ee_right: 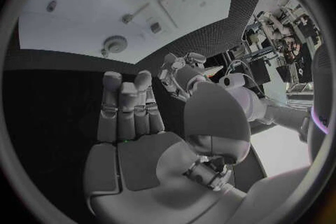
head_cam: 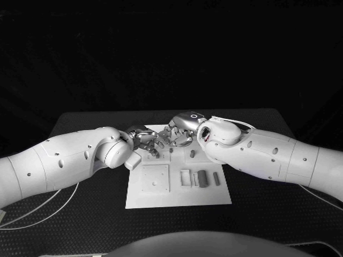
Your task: Assemble the parts on the task board
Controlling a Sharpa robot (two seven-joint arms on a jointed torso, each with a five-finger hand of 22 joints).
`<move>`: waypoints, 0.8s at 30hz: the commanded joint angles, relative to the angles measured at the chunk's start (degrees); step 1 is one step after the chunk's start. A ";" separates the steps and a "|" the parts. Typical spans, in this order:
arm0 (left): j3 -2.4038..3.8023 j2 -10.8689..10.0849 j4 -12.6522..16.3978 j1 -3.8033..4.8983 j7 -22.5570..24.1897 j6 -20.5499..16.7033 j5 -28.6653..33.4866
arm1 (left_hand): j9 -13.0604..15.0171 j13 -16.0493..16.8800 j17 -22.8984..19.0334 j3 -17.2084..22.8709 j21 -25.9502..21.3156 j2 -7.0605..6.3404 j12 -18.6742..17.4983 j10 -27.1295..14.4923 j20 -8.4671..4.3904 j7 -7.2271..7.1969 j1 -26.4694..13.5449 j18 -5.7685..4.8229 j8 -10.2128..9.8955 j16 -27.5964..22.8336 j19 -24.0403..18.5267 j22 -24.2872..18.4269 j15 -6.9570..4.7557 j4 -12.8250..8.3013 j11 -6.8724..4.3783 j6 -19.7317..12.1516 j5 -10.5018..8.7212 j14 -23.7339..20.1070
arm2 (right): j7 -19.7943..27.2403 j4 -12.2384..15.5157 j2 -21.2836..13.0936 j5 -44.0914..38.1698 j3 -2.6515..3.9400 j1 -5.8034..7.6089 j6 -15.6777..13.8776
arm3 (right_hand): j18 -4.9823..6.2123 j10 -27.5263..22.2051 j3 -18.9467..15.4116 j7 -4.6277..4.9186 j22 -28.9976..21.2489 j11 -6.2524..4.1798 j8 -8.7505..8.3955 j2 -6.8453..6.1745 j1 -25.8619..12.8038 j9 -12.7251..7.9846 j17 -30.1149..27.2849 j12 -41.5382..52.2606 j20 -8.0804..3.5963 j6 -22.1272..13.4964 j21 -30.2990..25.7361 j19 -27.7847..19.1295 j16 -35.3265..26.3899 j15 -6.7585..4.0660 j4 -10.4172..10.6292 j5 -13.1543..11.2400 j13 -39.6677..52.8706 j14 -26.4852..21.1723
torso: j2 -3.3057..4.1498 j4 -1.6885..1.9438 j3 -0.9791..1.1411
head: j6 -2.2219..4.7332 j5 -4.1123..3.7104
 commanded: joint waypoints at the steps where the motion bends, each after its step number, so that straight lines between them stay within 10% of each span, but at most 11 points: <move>1: 0.03 -0.16 -0.26 0.03 -0.13 1.37 0.09 | 2.64 0.10 -0.08 0.08 0.30 0.47 0.28 2.10 -0.48 -0.15 -0.70 1.04 1.35 0.30 0.06 1.22 -0.44 0.28 -1.71 0.49 0.30 0.08 | 0.19 -0.21 -1.00 0.90 0.04 0.04 -3.76 | 0.72 -0.13 -0.06 2.19 0.25 0.55 -0.40 -1.09 0.10 -0.25 -0.11 -0.08 0.32 -2.77 -0.36 -0.16 -0.39 0.58 0.73 0.08 -0.10 -0.18 | 0.02 0.05 0.01 | 0.02 0.05; 11: 0.02 -0.40 -2.39 0.59 -4.26 2.23 -4.17 | 4.72 1.16 -0.12 -0.56 0.69 0.66 1.78 3.18 -1.09 -0.95 -4.13 0.64 2.33 0.44 0.06 1.23 -1.12 0.84 -2.42 1.70 4.93 0.25 | 1.24 0.87 -5.32 4.30 0.52 0.64 -6.31 | 0.72 -0.76 0.27 2.42 0.17 0.77 -0.54 -1.82 0.46 -0.51 -0.19 -0.13 0.47 -3.15 -0.65 -0.43 -0.58 0.81 1.43 0.09 -0.21 -0.60 | 0.02 -0.09 -0.01 | -0.06 0.41; 21: 0.00 0.16 -5.04 1.24 -12.05 7.99 -14.30 | 6.97 2.72 0.30 -0.97 1.68 2.19 4.17 4.24 -1.99 -1.91 -8.28 0.31 3.44 1.21 0.74 1.30 -2.10 0.53 -3.41 3.32 7.88 1.02 | 1.84 2.04 -8.11 8.21 3.55 0.96 -7.54 | 0.72 -0.76 0.43 2.41 0.17 0.77 -0.45 -1.61 0.82 -0.54 -0.20 -0.04 0.48 -3.07 -0.65 -0.40 -0.55 0.81 1.55 0.09 -0.23 -0.59 | 0.02 0.01 0.03 | -0.43 0.43; 24: 0.00 0.70 -6.30 1.57 -14.93 10.81 -18.54 | 8.15 3.39 0.50 -0.40 2.29 2.91 4.99 4.23 -2.39 -2.16 -9.68 0.11 3.77 1.45 0.98 1.32 -2.38 -0.80 -3.81 3.59 11.72 1.32 | 1.47 2.06 -8.54 8.23 4.15 1.25 -7.54 | 0.72 -0.76 0.48 2.40 0.18 0.76 -0.43 -1.51 0.98 -0.55 -0.20 0.00 0.48 -3.05 -0.64 -0.39 -0.53 0.80 1.55 0.08 -0.24 -0.59 | 0.03 0.01 0.05 | -0.73 0.50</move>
